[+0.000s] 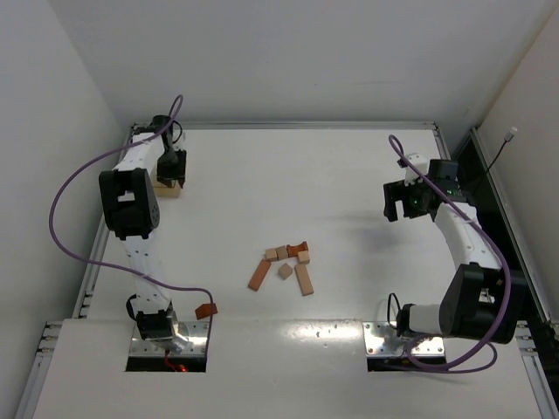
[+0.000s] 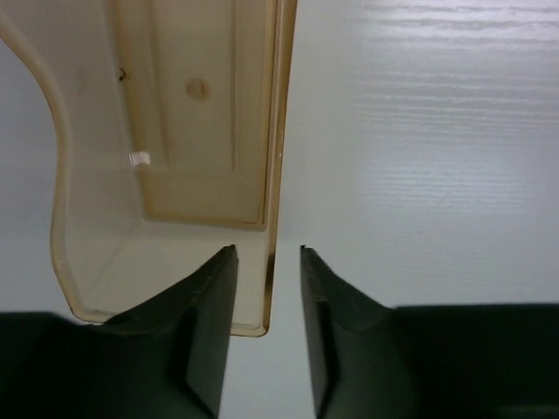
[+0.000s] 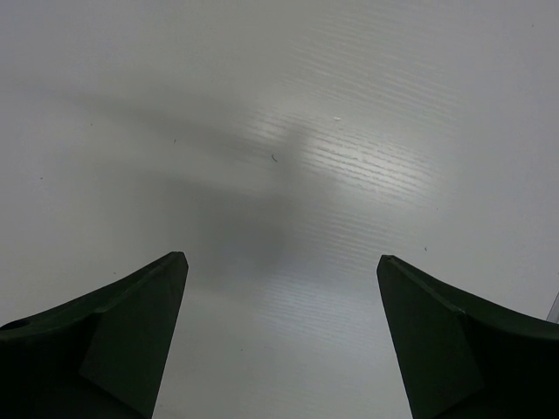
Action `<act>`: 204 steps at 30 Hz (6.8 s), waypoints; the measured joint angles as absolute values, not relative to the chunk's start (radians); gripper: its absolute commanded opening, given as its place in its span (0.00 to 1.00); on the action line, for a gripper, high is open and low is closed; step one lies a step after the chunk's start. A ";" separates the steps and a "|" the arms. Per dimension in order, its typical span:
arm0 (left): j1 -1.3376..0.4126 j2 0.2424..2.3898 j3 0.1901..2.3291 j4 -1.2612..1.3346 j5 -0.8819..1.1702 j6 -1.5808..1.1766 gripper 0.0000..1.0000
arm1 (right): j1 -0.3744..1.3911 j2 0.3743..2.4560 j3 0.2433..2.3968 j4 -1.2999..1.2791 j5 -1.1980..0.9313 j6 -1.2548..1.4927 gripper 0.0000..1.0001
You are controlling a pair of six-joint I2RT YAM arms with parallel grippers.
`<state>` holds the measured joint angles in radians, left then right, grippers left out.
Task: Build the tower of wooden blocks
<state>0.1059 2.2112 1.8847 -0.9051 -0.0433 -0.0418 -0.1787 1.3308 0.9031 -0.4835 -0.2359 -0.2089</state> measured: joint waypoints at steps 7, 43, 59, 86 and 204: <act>0.118 2.201 1.849 -0.896 0.000 -0.039 0.76 | -0.179 1.331 0.904 -0.484 -0.240 -0.215 0.90; -0.593 1.287 1.068 -0.786 0.245 0.172 0.74 | 0.258 1.152 0.818 -0.592 -0.147 -0.535 0.81; -0.754 1.536 1.155 -0.697 0.119 0.229 0.51 | 0.064 1.076 0.741 -0.569 -0.115 -0.412 0.81; -0.801 1.755 1.225 -0.681 0.187 0.332 0.53 | -0.095 1.036 0.741 -0.583 -0.124 -0.392 0.81; -0.733 2.203 1.708 -0.849 0.207 0.672 0.51 | -0.116 1.037 0.715 -0.559 -0.131 -0.393 0.86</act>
